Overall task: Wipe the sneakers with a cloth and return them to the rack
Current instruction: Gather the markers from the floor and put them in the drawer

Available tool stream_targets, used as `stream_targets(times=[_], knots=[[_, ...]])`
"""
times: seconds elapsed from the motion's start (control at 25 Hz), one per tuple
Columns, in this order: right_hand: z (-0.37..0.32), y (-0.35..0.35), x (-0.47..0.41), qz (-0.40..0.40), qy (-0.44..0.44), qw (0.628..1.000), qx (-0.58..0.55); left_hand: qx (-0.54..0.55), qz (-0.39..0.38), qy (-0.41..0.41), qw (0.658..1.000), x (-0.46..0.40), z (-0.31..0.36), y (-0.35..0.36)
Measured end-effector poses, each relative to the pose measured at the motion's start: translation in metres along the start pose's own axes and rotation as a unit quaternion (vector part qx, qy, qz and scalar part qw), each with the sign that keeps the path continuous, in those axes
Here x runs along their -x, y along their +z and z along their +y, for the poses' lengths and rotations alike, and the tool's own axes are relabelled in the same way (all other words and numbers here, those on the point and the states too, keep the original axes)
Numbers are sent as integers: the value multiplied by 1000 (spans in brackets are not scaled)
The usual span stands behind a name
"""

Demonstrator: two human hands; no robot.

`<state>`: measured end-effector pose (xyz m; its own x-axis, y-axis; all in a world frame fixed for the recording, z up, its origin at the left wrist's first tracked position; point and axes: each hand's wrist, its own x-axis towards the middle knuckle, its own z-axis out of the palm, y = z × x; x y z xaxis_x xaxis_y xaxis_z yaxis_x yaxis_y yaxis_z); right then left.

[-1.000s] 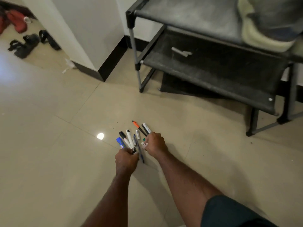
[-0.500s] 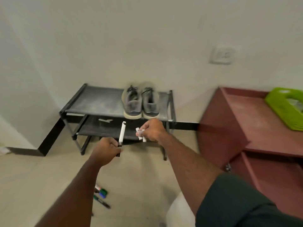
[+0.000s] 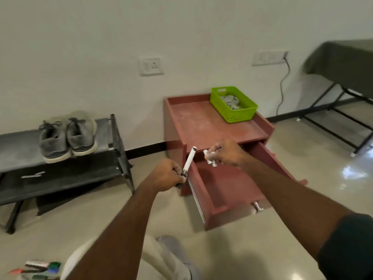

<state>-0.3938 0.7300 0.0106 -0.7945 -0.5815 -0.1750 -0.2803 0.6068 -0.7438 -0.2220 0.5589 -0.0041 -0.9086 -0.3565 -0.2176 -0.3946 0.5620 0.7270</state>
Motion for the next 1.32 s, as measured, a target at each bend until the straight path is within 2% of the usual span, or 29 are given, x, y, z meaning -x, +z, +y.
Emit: stream_targets(times=[0.16,0.32,0.48,0.6,0.72,1.0,1.16,1.24,1.32], knots=[[88,-44,9,28,87,991,95,-17,-58,-3,998,-30,31,86],[153,-41,-12,-43,157,967,196,-36,-61,-35,997,-69,46,142],[189,-25,-40,-63,212,944,245,-70,-53,-74,993,-107,50,183],[215,-14,-57,-94,260,932,232,-112,-51,-104,987,-127,48,214],[233,-7,-68,-90,289,930,207,-139,-50,-119,982,-146,40,238],[248,2,-79,-93,309,925,201,-185,-77,-149,968,-162,28,263],[250,4,-77,-91,326,935,106,-163,-88,-156,970,-156,25,267],[244,-4,-73,-49,331,939,78,-146,-84,-140,976,-154,27,259],[233,-13,-65,34,332,938,94,-78,-69,-116,988,-155,29,244]])
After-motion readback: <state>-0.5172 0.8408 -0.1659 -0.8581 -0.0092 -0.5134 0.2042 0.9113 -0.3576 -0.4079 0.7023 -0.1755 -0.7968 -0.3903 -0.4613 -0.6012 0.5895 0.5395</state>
